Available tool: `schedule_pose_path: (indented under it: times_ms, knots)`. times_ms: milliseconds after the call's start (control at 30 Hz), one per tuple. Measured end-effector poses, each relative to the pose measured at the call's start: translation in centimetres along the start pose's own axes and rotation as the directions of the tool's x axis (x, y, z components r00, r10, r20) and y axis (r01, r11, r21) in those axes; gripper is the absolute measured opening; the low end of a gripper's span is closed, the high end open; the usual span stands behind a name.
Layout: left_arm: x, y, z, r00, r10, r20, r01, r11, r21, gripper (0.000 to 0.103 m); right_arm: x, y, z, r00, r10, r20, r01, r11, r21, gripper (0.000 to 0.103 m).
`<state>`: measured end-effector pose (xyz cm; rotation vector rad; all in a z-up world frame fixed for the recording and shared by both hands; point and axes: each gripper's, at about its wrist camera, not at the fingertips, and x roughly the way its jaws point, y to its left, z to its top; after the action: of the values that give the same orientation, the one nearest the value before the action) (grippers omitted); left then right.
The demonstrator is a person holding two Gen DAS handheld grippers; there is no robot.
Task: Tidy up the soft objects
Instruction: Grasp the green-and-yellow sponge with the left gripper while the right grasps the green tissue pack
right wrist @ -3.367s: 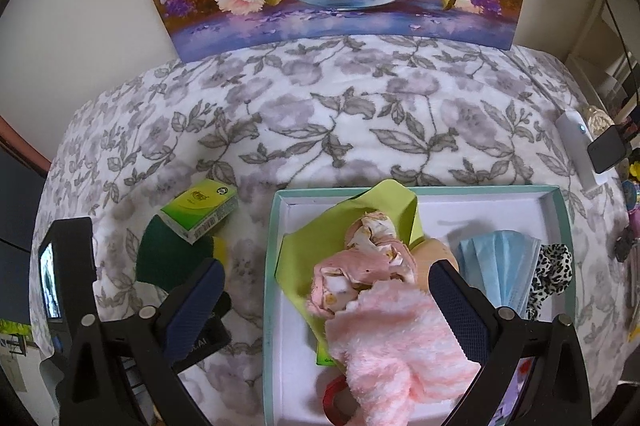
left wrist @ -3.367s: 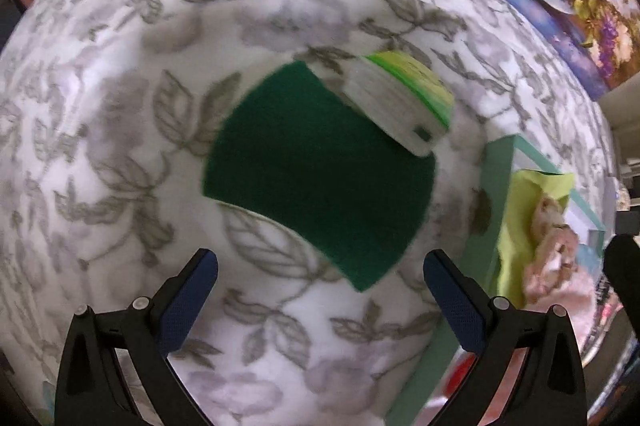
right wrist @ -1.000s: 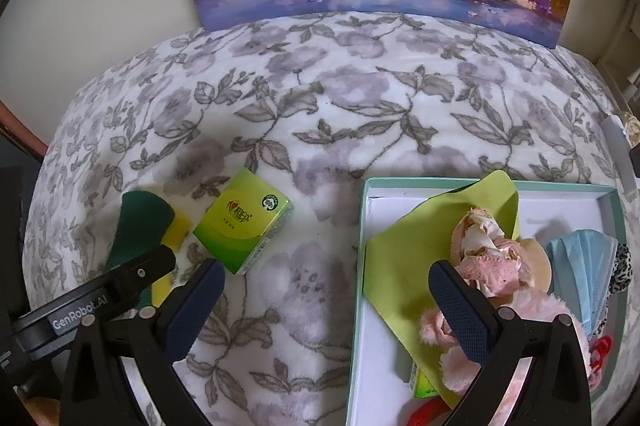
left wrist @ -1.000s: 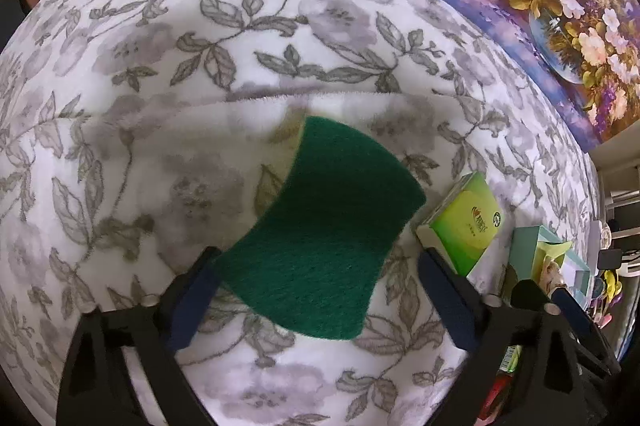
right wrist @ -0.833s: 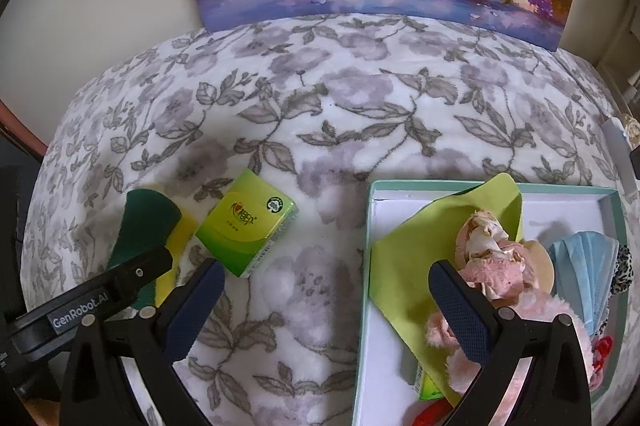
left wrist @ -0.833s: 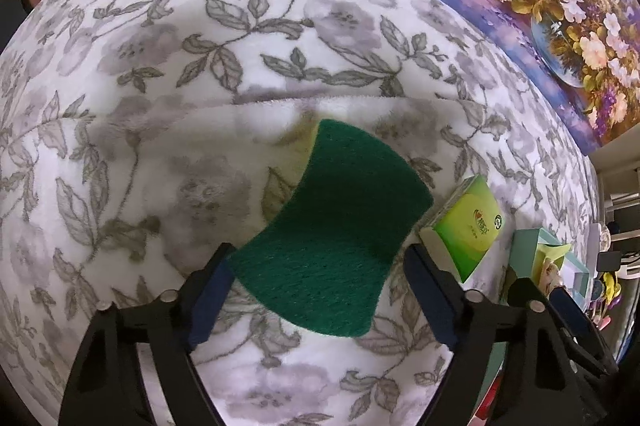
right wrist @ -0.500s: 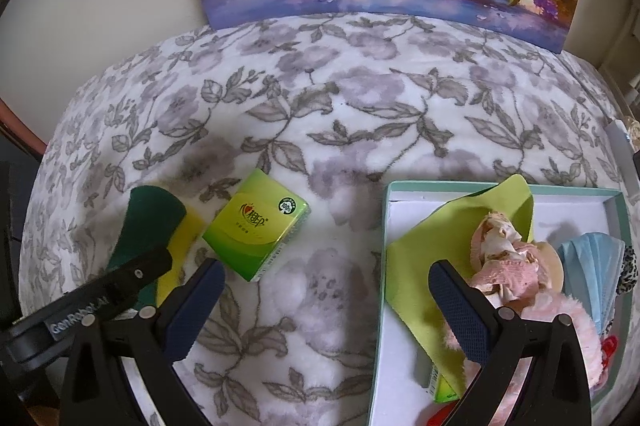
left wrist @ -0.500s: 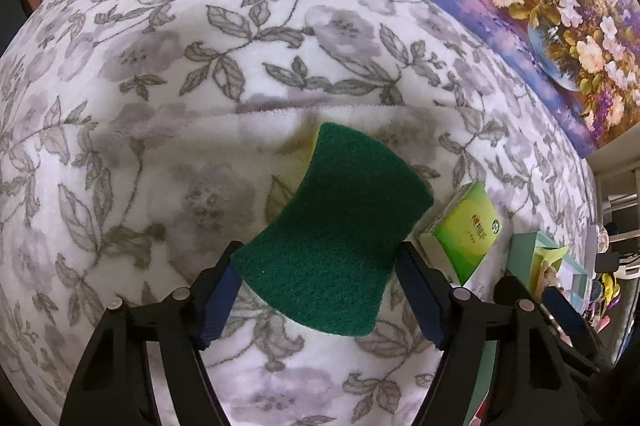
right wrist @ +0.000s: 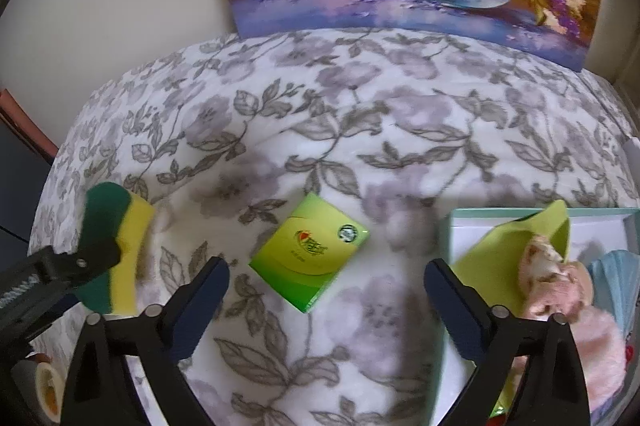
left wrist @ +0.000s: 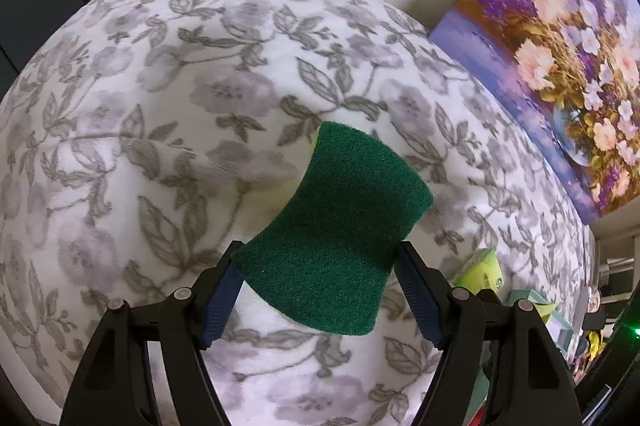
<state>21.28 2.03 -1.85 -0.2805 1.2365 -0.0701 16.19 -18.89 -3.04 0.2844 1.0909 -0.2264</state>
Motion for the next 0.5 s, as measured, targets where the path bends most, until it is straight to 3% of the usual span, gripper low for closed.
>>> schedule_pose_path:
  times_ms: [500]
  knots:
    - [1.4,0.6,0.1,1.000,0.010,-0.027,-0.010,1.000,-0.018,0.076,4.0,0.8,1.4,0.999,-0.039,-0.036,0.040,0.999,0.022,0.090]
